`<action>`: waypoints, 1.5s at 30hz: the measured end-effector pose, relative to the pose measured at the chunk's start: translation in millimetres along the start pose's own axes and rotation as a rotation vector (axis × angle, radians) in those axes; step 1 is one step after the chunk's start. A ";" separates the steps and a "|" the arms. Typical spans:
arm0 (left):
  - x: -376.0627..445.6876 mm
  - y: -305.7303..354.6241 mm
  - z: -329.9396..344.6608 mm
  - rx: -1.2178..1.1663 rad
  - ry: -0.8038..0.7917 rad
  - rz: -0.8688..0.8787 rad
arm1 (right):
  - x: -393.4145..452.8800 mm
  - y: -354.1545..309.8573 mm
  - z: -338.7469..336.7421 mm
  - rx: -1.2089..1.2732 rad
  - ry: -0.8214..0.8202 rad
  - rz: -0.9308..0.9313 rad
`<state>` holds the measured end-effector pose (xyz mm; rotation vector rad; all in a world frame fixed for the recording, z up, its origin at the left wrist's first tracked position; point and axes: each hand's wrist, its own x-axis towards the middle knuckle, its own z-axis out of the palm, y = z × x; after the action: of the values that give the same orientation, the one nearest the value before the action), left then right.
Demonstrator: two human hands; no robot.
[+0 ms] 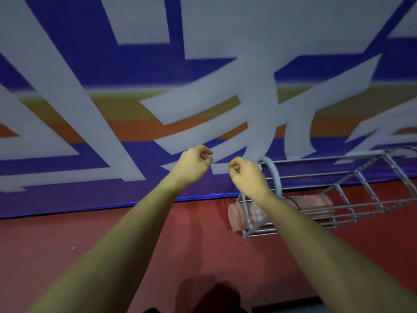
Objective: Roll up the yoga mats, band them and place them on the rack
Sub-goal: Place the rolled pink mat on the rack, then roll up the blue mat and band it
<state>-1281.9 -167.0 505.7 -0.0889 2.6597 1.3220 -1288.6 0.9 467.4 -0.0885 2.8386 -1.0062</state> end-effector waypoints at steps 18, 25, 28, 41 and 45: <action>-215.5 184.9 4.6 0.005 -0.070 0.195 | -238.7 -37.4 -186.1 0.167 0.239 0.116; -355.5 199.1 62.1 0.155 -0.188 0.329 | -424.1 -6.8 -172.7 0.226 0.380 0.275; -411.7 208.6 89.7 0.177 -0.259 0.335 | -504.4 12.9 -168.4 0.217 0.431 0.401; -621.2 223.3 254.7 0.025 -0.621 0.372 | -791.5 105.5 -194.7 0.264 0.582 0.619; -719.7 227.9 296.6 0.051 -0.623 0.356 | -885.0 140.4 -196.5 0.238 0.567 0.633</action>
<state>-566.1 191.0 637.1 0.7115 2.2184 1.1196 -441.7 319.0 619.7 1.2051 2.8052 -1.3313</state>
